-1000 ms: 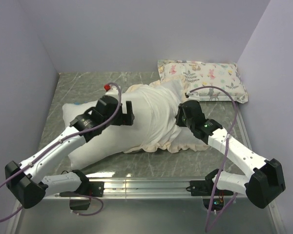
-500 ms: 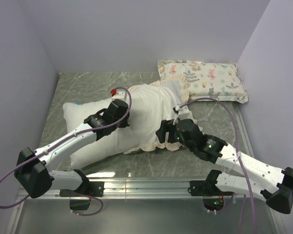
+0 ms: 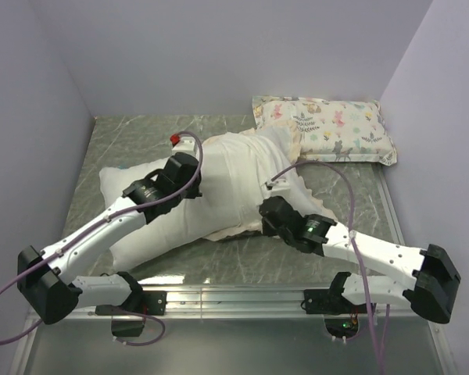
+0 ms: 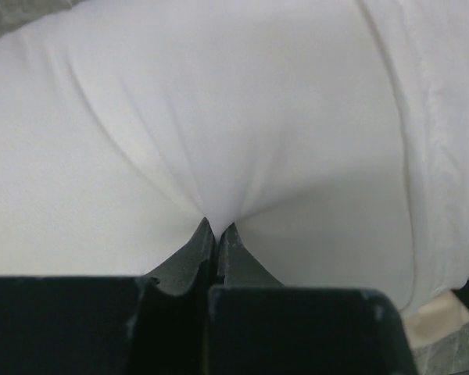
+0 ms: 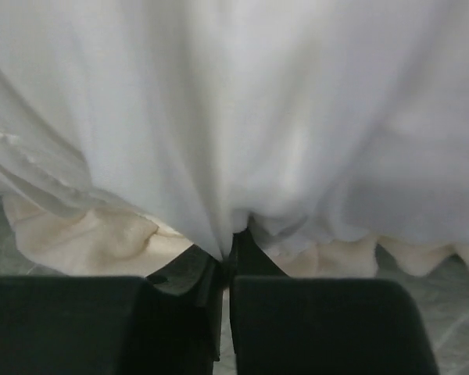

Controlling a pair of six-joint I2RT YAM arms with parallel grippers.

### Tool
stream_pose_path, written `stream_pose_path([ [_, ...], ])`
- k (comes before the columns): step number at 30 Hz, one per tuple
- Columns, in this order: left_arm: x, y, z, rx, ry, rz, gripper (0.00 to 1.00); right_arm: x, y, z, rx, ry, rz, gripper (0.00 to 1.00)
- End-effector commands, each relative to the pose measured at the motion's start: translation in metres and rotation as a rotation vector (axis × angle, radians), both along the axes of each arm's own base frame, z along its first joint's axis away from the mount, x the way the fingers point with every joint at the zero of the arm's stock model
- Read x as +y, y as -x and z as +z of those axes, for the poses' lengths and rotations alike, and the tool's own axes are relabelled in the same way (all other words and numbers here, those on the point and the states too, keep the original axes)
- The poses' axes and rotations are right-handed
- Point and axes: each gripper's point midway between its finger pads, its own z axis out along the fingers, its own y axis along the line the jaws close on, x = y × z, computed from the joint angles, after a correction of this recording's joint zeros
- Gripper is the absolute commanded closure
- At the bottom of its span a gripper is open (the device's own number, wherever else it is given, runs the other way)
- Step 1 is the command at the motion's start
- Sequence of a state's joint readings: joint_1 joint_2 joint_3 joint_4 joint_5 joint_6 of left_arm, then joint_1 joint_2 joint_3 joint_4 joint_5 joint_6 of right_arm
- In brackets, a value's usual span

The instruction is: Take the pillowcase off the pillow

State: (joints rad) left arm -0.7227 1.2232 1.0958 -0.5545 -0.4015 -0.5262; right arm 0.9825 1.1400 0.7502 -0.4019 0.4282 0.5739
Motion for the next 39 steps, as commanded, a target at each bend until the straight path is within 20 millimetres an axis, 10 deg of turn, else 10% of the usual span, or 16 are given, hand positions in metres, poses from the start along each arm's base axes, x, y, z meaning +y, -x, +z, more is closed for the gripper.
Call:
stream_pose_path([
  [1, 0.03, -0.01, 0.049, -0.118, -0.024, 0.055, 1.0, -0.062, -0.02, 0.025, -0.076, 0.066, -0.202, 1.0],
  [9, 0.074, -0.012, 0.067, -0.162, 0.023, 0.104, 0.99, -0.17, -0.052, 0.077, -0.152, 0.113, -0.567, 1.0],
  [16, 0.064, 0.008, 0.05, -0.104, 0.071, 0.015, 0.99, -0.186, -0.063, 0.104, -0.183, 0.092, -0.604, 1.0],
  [19, 0.042, 0.023, 0.038, -0.059, 0.143, -0.103, 1.0, -0.153, -0.063, 0.119, -0.182, -0.033, -0.438, 0.91],
  [23, 0.023, 0.035, 0.015, 0.002, 0.207, -0.178, 0.99, -0.125, -0.057, 0.17, -0.295, -0.151, -0.321, 0.48],
  [29, 0.004, 0.049, -0.014, 0.057, 0.248, -0.204, 0.99, -0.08, -0.066, 0.211, -0.363, -0.133, -0.18, 0.25],
  [39, -0.008, 0.07, -0.046, 0.14, 0.244, -0.231, 0.99, 0.032, -0.138, 0.156, -0.212, -0.054, 0.066, 0.21],
])
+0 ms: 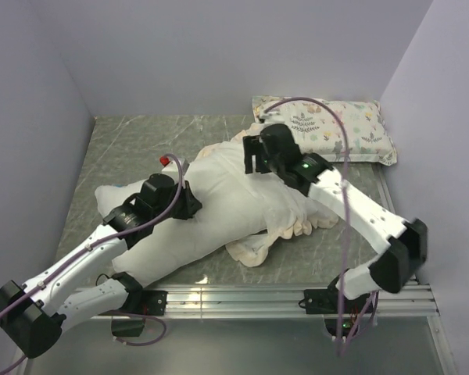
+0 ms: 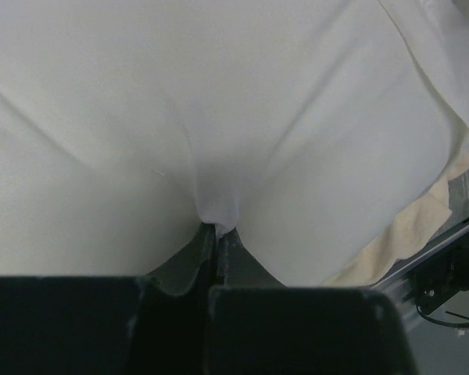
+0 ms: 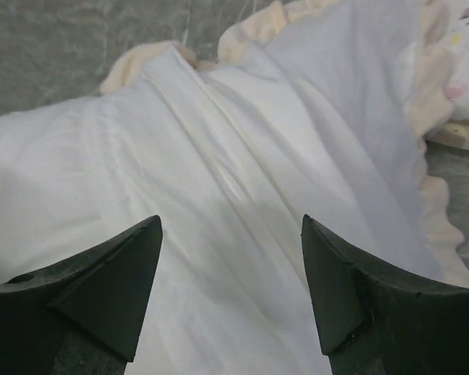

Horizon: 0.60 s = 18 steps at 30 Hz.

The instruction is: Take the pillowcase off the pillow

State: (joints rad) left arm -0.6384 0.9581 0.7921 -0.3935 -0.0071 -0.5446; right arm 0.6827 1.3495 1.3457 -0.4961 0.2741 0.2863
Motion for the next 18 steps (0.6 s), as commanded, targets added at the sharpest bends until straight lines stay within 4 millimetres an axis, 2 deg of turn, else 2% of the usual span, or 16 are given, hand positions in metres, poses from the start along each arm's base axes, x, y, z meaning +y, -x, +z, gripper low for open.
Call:
stream_pose_path([
  [1, 0.001, 0.017, -0.023, 0.08, -0.033, -0.021, 1.0, 0.034, -0.021, -0.006, 0.001, 0.024, 0.08, 0.21],
  [2, 0.0, 0.019, -0.024, 0.083, -0.036, -0.026, 1.0, 0.044, -0.03, -0.015, 0.017, 0.039, 0.08, 0.21],
  [5, 0.004, 0.021, -0.026, 0.084, -0.05, -0.01, 1.0, 0.047, -0.053, -0.037, 0.055, 0.117, 0.02, 0.22],
  [7, 0.006, 0.022, -0.02, 0.076, -0.048, 0.005, 0.99, 0.031, -0.06, -0.049, 0.072, 0.196, -0.067, 0.28],
  [8, 0.007, 0.022, -0.018, 0.072, -0.049, 0.009, 0.99, 0.023, -0.065, -0.054, 0.073, 0.227, -0.108, 0.37],
  [10, 0.011, 0.023, -0.009, 0.061, -0.045, 0.023, 1.0, 0.0, -0.072, -0.055, 0.071, 0.25, -0.202, 0.54],
  [11, 0.014, 0.023, -0.006, 0.054, -0.047, 0.034, 1.0, -0.018, -0.077, -0.054, 0.075, 0.242, -0.247, 0.71],
  [13, 0.018, 0.026, 0.002, 0.046, -0.039, 0.04, 1.0, -0.044, -0.084, -0.052, 0.082, 0.209, -0.316, 0.86],
  [14, 0.019, 0.028, 0.004, 0.043, -0.035, 0.043, 0.99, -0.071, -0.088, -0.051, 0.09, 0.189, -0.375, 0.97],
  [17, 0.025, 0.033, 0.011, 0.033, -0.024, 0.058, 1.0, -0.105, -0.093, -0.049, 0.091, 0.136, -0.45, 1.0],
  [18, 0.027, 0.034, 0.013, 0.034, -0.015, 0.069, 1.0, -0.126, -0.096, -0.049, 0.097, 0.129, -0.505, 1.0],
])
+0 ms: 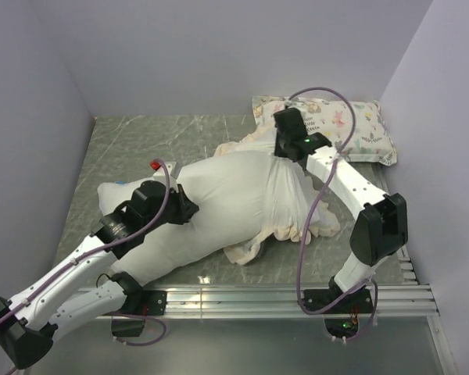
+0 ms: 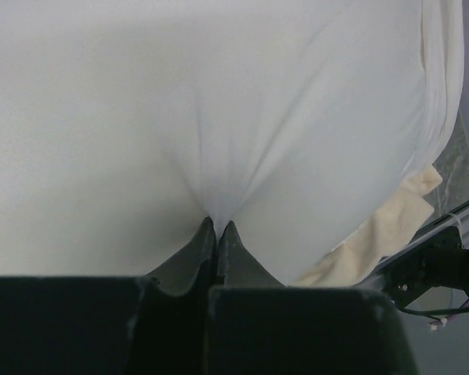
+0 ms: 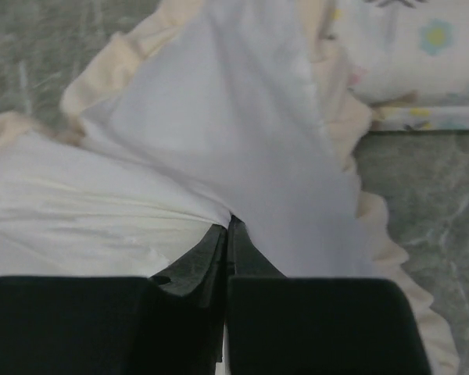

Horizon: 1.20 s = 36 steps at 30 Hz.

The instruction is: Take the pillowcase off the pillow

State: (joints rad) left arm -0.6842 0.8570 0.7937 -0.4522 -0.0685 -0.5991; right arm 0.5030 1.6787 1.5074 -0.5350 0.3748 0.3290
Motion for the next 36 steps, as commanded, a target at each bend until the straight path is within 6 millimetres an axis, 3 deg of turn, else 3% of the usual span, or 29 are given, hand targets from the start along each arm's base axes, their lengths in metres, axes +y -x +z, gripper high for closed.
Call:
stream_pose_path([
  [1, 0.023, 0.02, 0.001, 0.047, -0.039, 0.038, 0.99, -0.087, -0.008, 0.019, -0.054, 0.02, -0.245, 1.0],
  [2, 0.024, 0.022, 0.002, 0.047, -0.039, 0.037, 1.0, -0.093, -0.01, 0.015, -0.041, -0.003, -0.247, 1.0],
  [3, 0.026, 0.021, 0.008, 0.041, -0.028, 0.051, 0.99, -0.116, -0.013, 0.012, -0.029, -0.021, -0.302, 1.0],
  [7, 0.037, 0.022, 0.018, 0.016, -0.023, 0.102, 0.99, -0.14, -0.016, 0.008, -0.015, -0.096, -0.336, 1.0],
  [11, 0.056, 0.015, 0.037, -0.031, -0.033, 0.208, 1.0, -0.152, -0.012, 0.009, -0.025, -0.15, -0.351, 1.0],
  [13, 0.065, 0.007, 0.057, -0.083, -0.022, 0.271, 0.99, -0.154, -0.006, 0.013, -0.041, -0.195, -0.336, 1.0],
  [17, 0.06, -0.017, 0.082, -0.136, -0.027, 0.292, 0.99, -0.155, 0.006, 0.027, -0.074, -0.22, -0.323, 1.0],
  [18, 0.058, -0.03, 0.079, -0.128, -0.047, 0.299, 1.0, -0.145, 0.015, 0.036, -0.081, -0.258, -0.273, 0.98],
  [20, 0.043, -0.039, 0.081, -0.124, -0.018, 0.245, 0.99, -0.123, 0.025, 0.048, -0.114, -0.28, -0.186, 0.81],
  [21, 0.039, -0.043, 0.082, -0.129, -0.012, 0.234, 1.0, -0.113, 0.032, 0.055, -0.131, -0.275, -0.152, 0.7],
  [22, 0.034, -0.05, 0.074, -0.114, -0.023, 0.228, 0.99, -0.101, 0.045, 0.068, -0.163, -0.268, -0.108, 0.51],
  [23, 0.031, -0.055, 0.076, -0.119, -0.023, 0.226, 1.0, -0.098, 0.052, 0.073, -0.181, -0.233, -0.108, 0.44],
  [24, 0.029, -0.064, 0.066, -0.096, -0.052, 0.228, 0.99, -0.067, 0.068, 0.074, -0.172, -0.225, -0.019, 0.39],
  [25, 0.028, -0.068, 0.063, -0.092, -0.062, 0.229, 0.99, -0.058, 0.083, 0.078, -0.191, -0.23, 0.014, 0.34],
  [26, 0.027, -0.075, 0.065, -0.101, -0.056, 0.233, 1.0, -0.048, 0.094, 0.077, -0.195, -0.242, 0.036, 0.32],
  [27, 0.029, -0.082, 0.059, -0.088, -0.06, 0.235, 0.99, -0.022, 0.111, 0.077, -0.198, -0.248, 0.115, 0.3],
  [30, 0.033, -0.098, 0.054, -0.068, -0.028, 0.231, 0.99, -0.002, 0.147, 0.059, -0.186, -0.248, 0.157, 0.26],
  [31, 0.033, -0.101, 0.053, -0.063, -0.022, 0.228, 0.99, 0.018, 0.168, 0.047, -0.16, -0.238, 0.234, 0.24],
  [33, 0.033, -0.108, 0.052, -0.061, -0.013, 0.231, 0.99, 0.024, 0.182, 0.033, -0.142, -0.204, 0.227, 0.23],
  [34, 0.032, -0.109, 0.051, -0.058, -0.011, 0.227, 0.99, 0.042, 0.2, 0.022, -0.117, -0.186, 0.3, 0.22],
  [36, 0.035, -0.116, 0.048, -0.051, -0.015, 0.237, 0.99, 0.057, 0.217, 0.01, -0.084, -0.172, 0.332, 0.21],
])
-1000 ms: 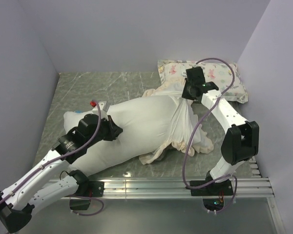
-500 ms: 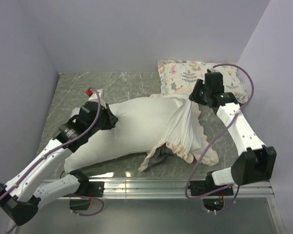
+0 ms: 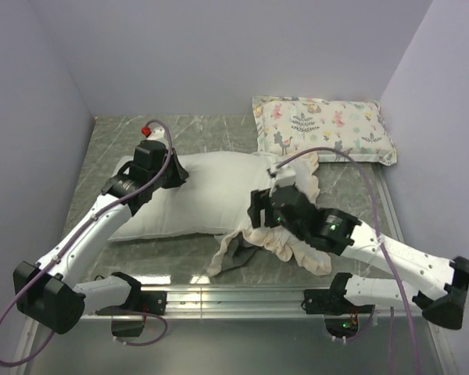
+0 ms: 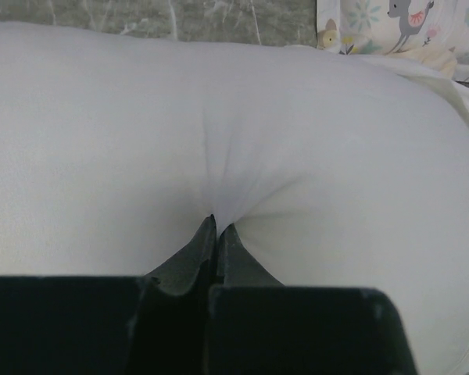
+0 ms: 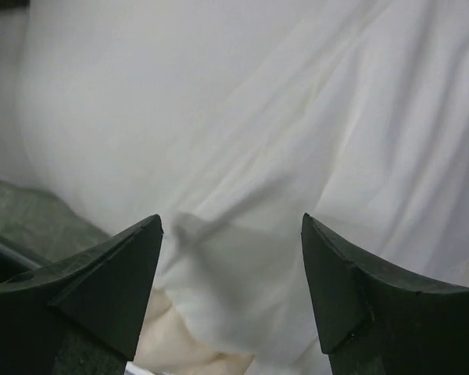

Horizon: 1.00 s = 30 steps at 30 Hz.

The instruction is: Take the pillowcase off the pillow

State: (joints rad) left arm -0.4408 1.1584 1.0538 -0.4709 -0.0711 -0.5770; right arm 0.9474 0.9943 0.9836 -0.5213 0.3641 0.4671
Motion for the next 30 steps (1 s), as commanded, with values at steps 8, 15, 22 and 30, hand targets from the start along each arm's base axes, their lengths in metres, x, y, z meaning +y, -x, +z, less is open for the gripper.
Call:
stream_pose_path([
  [8, 0.002, -0.042, 0.018, -0.054, 0.061, 0.004, 1.0, 0.022, 0.041, -0.039, -0.026, 0.301, -0.064, 0.14],
  [15, 0.048, -0.055, 0.037, -0.083, 0.067, 0.093, 1.0, -0.003, 0.035, -0.064, -0.039, 0.544, -0.17, 0.5],
  [22, 0.109, -0.062, 0.049, -0.105, 0.153, 0.192, 1.0, -0.03, 0.04, -0.054, -0.027, 0.426, -0.195, 0.95],
  [30, 0.127, -0.059, 0.06, -0.135, 0.201, 0.247, 1.0, -0.098, 0.019, -0.054, 0.022, 0.309, -0.363, 1.0],
])
